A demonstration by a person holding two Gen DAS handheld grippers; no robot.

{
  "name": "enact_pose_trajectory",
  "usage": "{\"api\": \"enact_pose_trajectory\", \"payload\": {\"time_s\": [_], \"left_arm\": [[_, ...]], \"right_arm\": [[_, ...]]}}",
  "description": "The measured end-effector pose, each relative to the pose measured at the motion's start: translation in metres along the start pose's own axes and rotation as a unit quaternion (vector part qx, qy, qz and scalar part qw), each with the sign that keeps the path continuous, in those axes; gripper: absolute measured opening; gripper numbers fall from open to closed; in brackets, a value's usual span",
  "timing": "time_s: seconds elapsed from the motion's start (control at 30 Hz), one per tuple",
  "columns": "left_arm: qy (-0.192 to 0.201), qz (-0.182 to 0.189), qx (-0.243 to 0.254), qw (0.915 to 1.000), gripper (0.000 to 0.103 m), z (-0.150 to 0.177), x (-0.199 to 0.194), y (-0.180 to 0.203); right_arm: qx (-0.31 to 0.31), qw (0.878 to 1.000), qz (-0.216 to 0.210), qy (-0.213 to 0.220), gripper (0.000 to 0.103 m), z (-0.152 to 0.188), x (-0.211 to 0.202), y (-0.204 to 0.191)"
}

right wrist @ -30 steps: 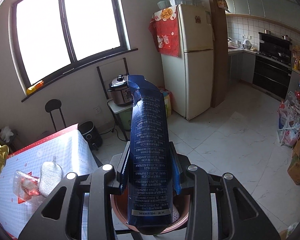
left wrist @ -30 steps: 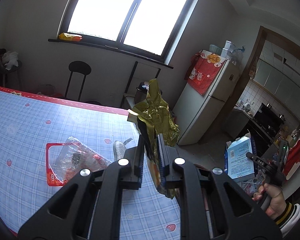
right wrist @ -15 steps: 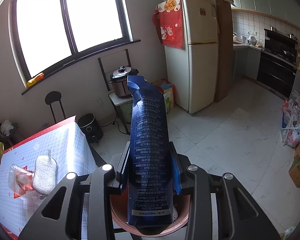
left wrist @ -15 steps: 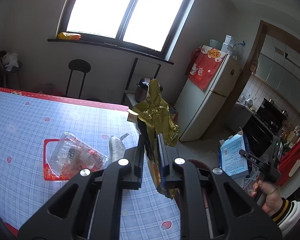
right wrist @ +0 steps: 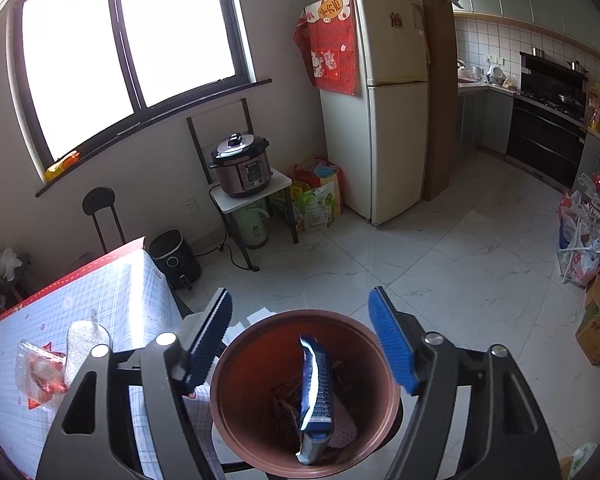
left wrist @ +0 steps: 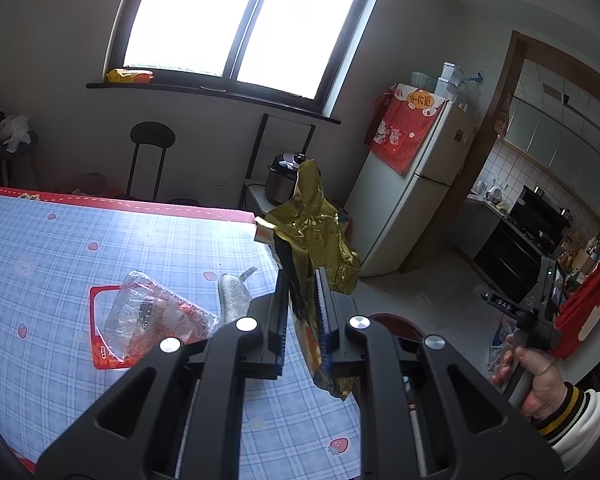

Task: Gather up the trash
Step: 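Carry the blue box to the brown bucket and open the right gripper while the left carries the foil, then lower the gold foil over the bucket and open the left gripper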

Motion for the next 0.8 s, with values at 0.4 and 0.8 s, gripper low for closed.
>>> {"api": "enact_pose_trajectory", "payload": {"time_s": [0.4,0.8], "left_arm": [[-0.034,0.065,0.071,0.9947,0.017,-0.005,0.048,0.065],[-0.077,0.129,0.131,0.9799,0.017,-0.001,0.154,0.18]], "right_arm": [[0.017,0.999,0.025,0.016,0.097,0.009,-0.056,0.035],[0.04,0.998,0.056,0.005,0.097,0.029,-0.077,0.083]]}}
Point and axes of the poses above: each gripper's, at about its wrist camera, not at the fingertips, and x roughly the way its jaws point, y to its right, z to its underside, the point moved 4 cm from there along x, roughly the way its jaws point, and after that the axes turned 7 degrees about -y, right-handed, at the moved point
